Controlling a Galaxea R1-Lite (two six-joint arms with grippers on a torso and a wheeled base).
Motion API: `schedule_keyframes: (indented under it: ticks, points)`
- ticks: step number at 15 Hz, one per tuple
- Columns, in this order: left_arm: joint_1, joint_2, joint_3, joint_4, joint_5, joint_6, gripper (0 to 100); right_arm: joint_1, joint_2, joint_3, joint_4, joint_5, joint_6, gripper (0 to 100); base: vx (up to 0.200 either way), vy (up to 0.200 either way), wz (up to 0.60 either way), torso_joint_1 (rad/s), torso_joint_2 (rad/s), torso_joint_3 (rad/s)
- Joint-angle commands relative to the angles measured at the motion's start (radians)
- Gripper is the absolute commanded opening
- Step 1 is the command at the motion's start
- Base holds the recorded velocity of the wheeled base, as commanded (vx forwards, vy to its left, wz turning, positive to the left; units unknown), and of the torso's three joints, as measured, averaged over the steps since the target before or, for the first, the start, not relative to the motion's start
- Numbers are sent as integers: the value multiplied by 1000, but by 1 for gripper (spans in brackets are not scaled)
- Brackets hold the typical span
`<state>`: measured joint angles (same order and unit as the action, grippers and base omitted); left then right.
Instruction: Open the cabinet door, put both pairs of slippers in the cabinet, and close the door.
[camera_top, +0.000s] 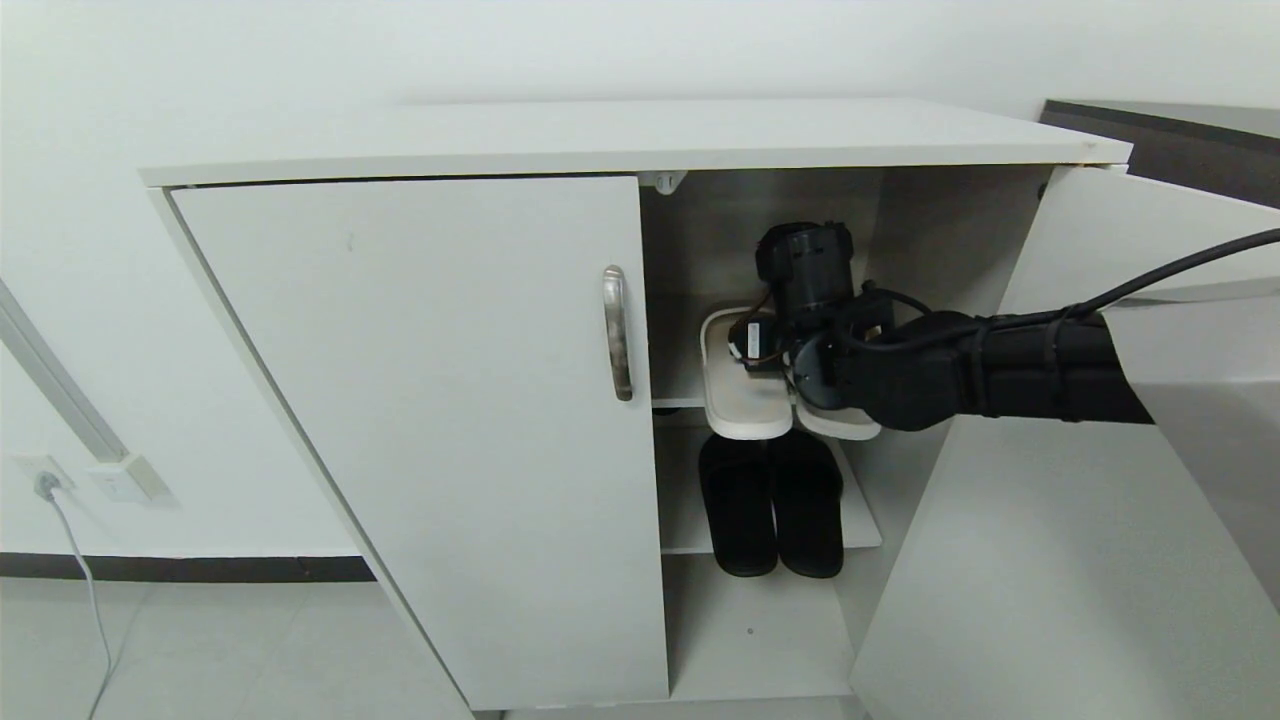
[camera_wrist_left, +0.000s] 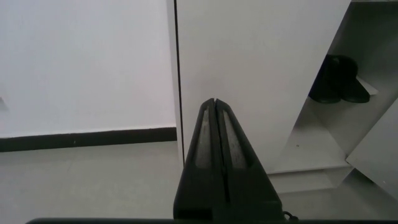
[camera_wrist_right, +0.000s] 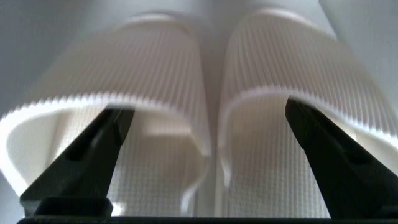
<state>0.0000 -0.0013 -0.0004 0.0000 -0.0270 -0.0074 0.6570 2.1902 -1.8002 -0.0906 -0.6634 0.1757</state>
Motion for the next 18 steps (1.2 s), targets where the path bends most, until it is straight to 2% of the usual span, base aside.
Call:
schedule_keyframes:
  ticks: [1,8,11,14,15,18]
  points:
    - [0,1,-1,0,-1,0,0,21,-60,58,-9,-4,11,100,0,0,0,0,0,0]
    - [0,1,0,0,-1,1,0,122,-291,415,-164,-8,18,100,0,0,0,0,0,0]
    - [0,1,-1,0,-1,0,0,200,-432,628,-238,8,45,100,0,0,0,0,0,0]
    - [0,1,0,0,-2,3,0,234,-504,797,-342,45,56,100,0,0,0,0,0,0]
    - [0,1,0,0,-2,3,0,242,-511,835,-385,59,56,0,0,0,0,0,0,0]
    - [0,1,0,0,-2,4,0,270,-503,875,-455,62,53,0,0,0,0,0,0,0]
